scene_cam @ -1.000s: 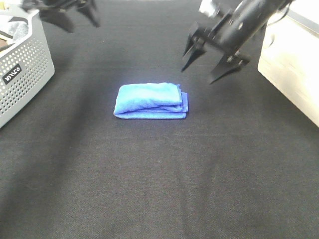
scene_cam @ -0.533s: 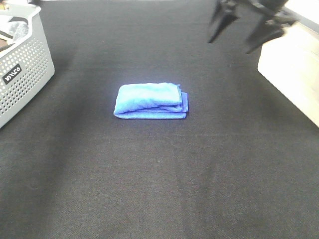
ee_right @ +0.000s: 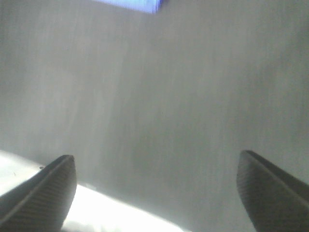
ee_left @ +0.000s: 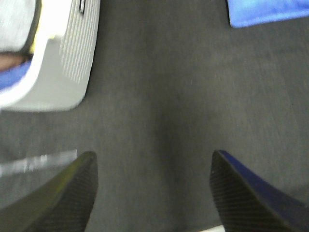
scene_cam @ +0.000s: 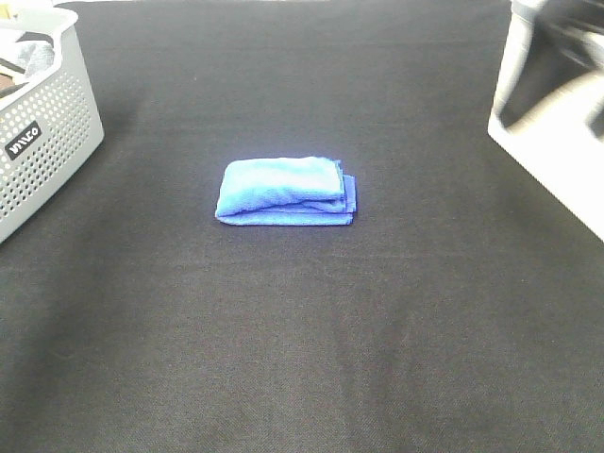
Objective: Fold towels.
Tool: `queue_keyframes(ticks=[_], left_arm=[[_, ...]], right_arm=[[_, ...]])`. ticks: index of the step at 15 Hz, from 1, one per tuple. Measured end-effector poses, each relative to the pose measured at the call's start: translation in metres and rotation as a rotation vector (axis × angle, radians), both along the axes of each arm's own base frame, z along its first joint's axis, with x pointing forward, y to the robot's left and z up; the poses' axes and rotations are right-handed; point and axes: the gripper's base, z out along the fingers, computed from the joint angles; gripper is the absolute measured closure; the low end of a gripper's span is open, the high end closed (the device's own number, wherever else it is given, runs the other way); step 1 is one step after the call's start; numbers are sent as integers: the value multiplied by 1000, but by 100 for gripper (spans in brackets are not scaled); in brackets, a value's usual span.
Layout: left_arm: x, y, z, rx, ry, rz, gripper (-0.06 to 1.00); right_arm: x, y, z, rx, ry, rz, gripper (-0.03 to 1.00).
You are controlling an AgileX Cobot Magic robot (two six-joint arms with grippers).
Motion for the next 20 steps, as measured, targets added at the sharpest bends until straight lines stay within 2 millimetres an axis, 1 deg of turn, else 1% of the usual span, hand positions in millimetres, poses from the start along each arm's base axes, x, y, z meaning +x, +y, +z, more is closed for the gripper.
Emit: queue_keyframes(ticks=[2,3,4,6,7,8,10,11,12,14,16,18,20], left_arm=[[-56,11,-4,-17,-79,0,30],[-80,16,-7,-28,-126,0,30],[-119,24,-15,-46,-213,-1,30],[-156,32,-30,-66,-308,-1,30],[-172,35,-40,-74,-351,-1,30],[-184,37,-50,-80,-384,-3,30],[-197,39,-74,-90,-411,-10,30],[-198,38,-91,-91,-397,-21,30],[-196,37,-99,-79,-388,-45,30],[-192,34,-97,-72,-441,-105,30],[-191,29,-93,-67,-496,-180,30],[-187,26,-100,-58,-494,-231,30],[-186,25,-102,-54,-492,-240,30]], right_arm=[[-48,-10,-1,-4,-36,0,12],[-74,-16,-5,-16,-64,-1,12],[-112,-25,-13,-29,-114,-2,12],[-152,-34,-24,-28,-197,-5,12],[-171,-38,-31,-32,-246,-8,12],[-189,-42,-38,-32,-301,-12,12],[-217,-50,-52,-33,-413,-20,12],[-232,-54,-60,-40,-493,-31,12],[-239,-56,-62,-38,-543,-37,12],[-244,-58,-62,-36,-638,-42,12],[-242,-58,-62,-55,-683,-14,12],[-238,-58,-67,-60,-686,-10,12],[-238,-58,-66,-60,-699,-10,12]])
